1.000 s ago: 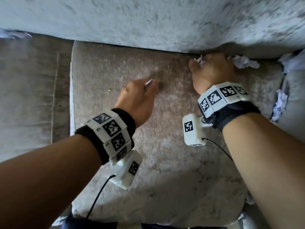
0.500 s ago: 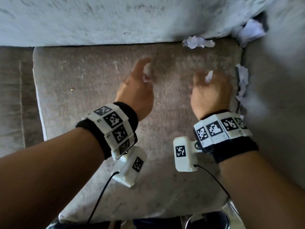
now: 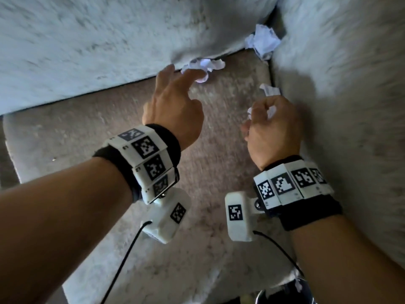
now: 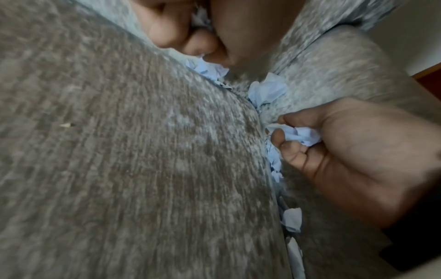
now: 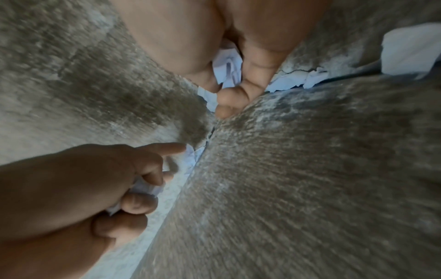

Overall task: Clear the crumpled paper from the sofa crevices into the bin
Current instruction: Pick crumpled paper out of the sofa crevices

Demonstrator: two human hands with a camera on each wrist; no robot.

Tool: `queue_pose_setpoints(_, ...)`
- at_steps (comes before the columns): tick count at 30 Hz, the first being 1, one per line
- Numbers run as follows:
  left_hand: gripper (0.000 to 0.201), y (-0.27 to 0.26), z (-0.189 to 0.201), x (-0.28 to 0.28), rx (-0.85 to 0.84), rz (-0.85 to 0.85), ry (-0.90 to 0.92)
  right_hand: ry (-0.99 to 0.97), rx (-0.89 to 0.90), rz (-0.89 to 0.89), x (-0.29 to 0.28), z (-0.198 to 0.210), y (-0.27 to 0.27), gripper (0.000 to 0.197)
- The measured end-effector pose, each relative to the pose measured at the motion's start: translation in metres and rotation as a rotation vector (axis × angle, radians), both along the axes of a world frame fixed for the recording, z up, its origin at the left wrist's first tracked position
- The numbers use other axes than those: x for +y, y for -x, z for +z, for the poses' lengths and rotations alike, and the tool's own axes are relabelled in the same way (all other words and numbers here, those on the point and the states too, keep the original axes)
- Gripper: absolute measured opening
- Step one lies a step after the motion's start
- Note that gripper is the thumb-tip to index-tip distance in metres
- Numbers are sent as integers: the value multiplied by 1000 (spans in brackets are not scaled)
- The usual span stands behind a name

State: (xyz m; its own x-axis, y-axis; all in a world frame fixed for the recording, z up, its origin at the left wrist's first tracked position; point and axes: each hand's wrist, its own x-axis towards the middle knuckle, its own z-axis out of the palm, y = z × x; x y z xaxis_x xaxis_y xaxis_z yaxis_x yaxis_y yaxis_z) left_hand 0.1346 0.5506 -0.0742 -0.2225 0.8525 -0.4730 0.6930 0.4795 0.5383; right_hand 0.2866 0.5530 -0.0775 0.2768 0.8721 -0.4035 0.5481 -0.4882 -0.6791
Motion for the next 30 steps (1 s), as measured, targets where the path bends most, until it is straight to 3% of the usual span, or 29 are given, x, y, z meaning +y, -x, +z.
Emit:
queue_pose_setpoints(5, 55, -6, -19, 16, 18, -105, 47, -2, 83, -49, 12, -6, -9, 32)
queue_pose_setpoints(8, 44, -12, -21, 23, 44, -93, 14, -20, 97, -43, 14, -10, -15, 22)
queue_pose_setpoints(13, 19, -14, -17, 27, 95, 147, -27, -45, 110, -21, 9, -19, -21, 19)
queue_pose_setpoints(18, 56, -19, -17, 9, 58, 180, 7, -38, 85, 23, 9, -21, -21, 21)
queue_pose_setpoints(22, 59, -11, -18, -6, 22, 221, -33, -29, 35, 54, 8, -17, -17, 39)
queue_pose_setpoints(25, 47, -3, -18, -18, -31, 233, -98, -43, -25, 87, 8, -16, -11, 41)
queue_pose_setpoints(28, 10, 7, -15, -31, -131, 195, -74, -51, -9, 54, 13, -16, -6, 32)
queue_pose_setpoints(30, 21, 15, -11, -38, -149, 175, -28, -39, 4, 6, 17, -17, -4, 20)
